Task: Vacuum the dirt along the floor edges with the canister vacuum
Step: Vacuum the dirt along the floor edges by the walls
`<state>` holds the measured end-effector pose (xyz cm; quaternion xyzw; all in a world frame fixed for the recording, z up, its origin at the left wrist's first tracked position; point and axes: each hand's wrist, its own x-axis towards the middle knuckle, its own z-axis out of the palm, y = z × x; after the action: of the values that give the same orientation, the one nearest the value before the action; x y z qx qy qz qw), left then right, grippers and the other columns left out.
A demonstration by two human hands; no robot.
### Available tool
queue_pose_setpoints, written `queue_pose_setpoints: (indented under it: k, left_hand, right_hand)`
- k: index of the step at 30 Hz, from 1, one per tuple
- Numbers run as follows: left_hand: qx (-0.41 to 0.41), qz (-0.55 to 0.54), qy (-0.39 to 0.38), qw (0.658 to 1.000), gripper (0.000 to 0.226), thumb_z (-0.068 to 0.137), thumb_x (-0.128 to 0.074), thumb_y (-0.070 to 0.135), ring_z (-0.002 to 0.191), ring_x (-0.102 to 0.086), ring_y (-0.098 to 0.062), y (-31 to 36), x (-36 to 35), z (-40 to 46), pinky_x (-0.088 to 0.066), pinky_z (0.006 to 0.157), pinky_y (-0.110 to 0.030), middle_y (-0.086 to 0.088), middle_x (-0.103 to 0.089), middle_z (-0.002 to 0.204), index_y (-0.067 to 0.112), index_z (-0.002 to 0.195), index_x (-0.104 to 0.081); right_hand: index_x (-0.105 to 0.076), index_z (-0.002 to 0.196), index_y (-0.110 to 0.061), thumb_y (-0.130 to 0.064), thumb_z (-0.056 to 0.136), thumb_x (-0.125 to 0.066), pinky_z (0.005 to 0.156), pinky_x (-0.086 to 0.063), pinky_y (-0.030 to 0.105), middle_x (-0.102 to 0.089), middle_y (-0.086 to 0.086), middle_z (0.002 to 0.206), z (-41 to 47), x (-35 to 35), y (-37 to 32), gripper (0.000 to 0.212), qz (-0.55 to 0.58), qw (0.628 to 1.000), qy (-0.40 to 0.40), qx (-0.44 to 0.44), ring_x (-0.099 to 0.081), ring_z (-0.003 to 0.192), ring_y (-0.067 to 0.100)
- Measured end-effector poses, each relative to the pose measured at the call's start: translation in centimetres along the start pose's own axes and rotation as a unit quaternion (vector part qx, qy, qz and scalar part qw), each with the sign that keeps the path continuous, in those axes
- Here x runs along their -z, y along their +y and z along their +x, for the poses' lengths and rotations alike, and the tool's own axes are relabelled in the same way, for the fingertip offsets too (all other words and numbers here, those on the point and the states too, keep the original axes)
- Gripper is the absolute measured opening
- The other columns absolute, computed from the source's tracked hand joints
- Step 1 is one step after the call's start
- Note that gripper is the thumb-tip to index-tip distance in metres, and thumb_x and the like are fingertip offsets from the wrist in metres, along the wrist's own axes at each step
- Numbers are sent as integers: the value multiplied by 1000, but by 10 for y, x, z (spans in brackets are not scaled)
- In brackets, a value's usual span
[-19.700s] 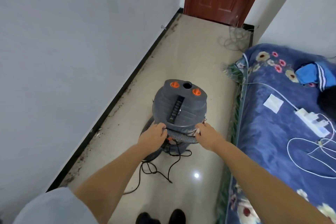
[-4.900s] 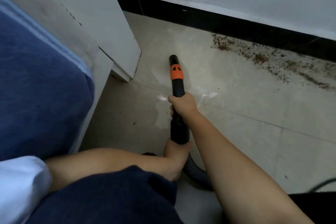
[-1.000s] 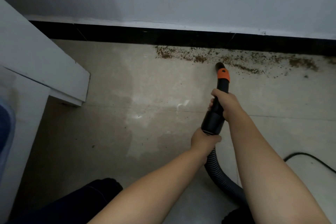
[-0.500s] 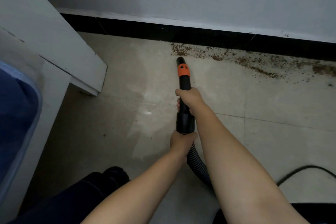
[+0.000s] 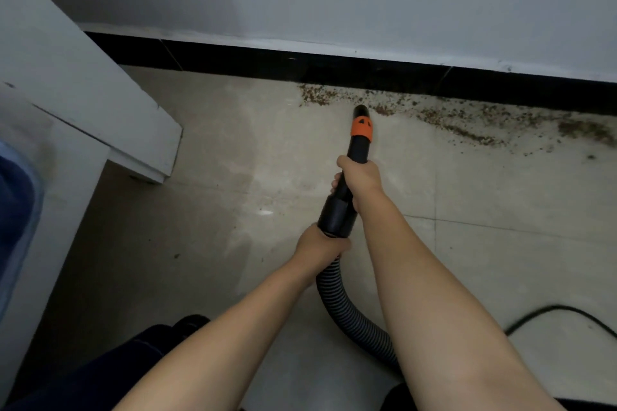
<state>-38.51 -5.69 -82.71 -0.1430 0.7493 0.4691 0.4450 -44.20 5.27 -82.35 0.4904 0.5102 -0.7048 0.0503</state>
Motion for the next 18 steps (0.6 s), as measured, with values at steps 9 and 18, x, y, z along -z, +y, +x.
queue_pose_setpoints:
  k: [9,18]
  left_hand:
    - [-1,26,-33,999,38,78,-63,8,82,-57,-24,8,-28,6,-45,68,-29,-9,-60,93,7,116,-58]
    - [31,-65,37,997,33,80,-65,11,91,-64,-26,-16,6,5,-50,75,-31,-12,-68,102,8,112,-61]
  right_hand:
    - [-46,87,-9,-6,85,-57,47,-46,29,-49,8,61,9,30,-8,11,15,999,34,-2,-47,46,19]
    - [-47,98,-8,-8,84,-58,47,-45,27,-51,9,64,6,-32,9,17,-65,996,-53,0,-49,47,20]
